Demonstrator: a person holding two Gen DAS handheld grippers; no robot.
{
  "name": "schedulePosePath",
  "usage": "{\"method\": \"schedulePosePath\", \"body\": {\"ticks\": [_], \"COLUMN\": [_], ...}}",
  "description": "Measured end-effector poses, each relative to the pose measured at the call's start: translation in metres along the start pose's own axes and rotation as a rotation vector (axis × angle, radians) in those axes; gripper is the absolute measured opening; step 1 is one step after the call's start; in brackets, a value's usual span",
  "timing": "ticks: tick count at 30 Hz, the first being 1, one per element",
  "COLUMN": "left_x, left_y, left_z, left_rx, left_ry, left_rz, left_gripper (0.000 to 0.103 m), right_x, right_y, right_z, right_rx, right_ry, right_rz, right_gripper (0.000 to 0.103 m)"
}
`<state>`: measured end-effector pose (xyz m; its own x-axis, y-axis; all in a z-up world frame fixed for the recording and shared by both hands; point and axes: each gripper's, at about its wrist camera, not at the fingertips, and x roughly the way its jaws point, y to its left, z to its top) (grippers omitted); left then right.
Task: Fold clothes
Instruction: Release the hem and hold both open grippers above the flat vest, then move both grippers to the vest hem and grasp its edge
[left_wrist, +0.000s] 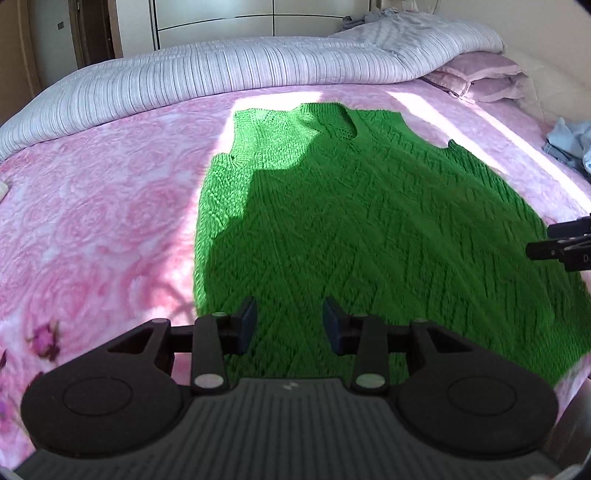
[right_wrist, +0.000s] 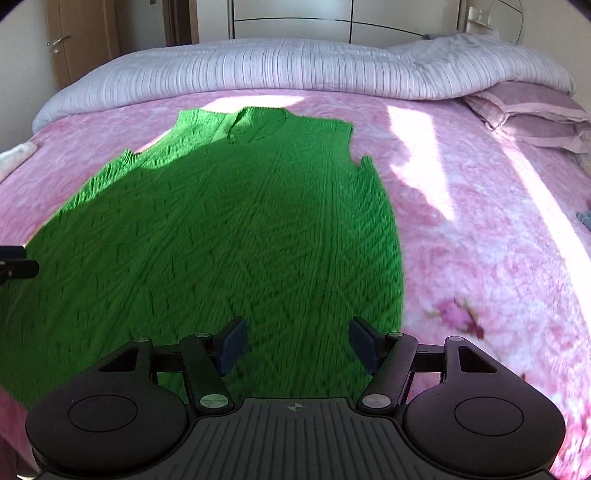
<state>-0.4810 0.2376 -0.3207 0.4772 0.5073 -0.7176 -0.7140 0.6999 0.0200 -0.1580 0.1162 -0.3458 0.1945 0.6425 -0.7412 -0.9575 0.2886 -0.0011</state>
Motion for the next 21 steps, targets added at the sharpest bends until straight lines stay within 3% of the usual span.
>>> {"method": "schedulePosePath", "body": {"ticks": [10, 21], "left_x": [0.0, 0.022], "left_y": [-0.01, 0.001], "left_z": [0.009, 0.017], "left_rx": [0.042, 0.051], "left_ry": [-0.015, -0.002], "left_rz": [0.007, 0.005], "left_gripper": [0.035, 0.035], "right_x": [0.0, 0.019], "right_y": [0.003, 0.005], "right_z": [0.016, 0.024], "right_rx": [-0.058, -0.118], "right_ry": [-0.038, -0.009], "right_rz": [-0.016, -0.045], "right_gripper": [0.065, 0.065]}}
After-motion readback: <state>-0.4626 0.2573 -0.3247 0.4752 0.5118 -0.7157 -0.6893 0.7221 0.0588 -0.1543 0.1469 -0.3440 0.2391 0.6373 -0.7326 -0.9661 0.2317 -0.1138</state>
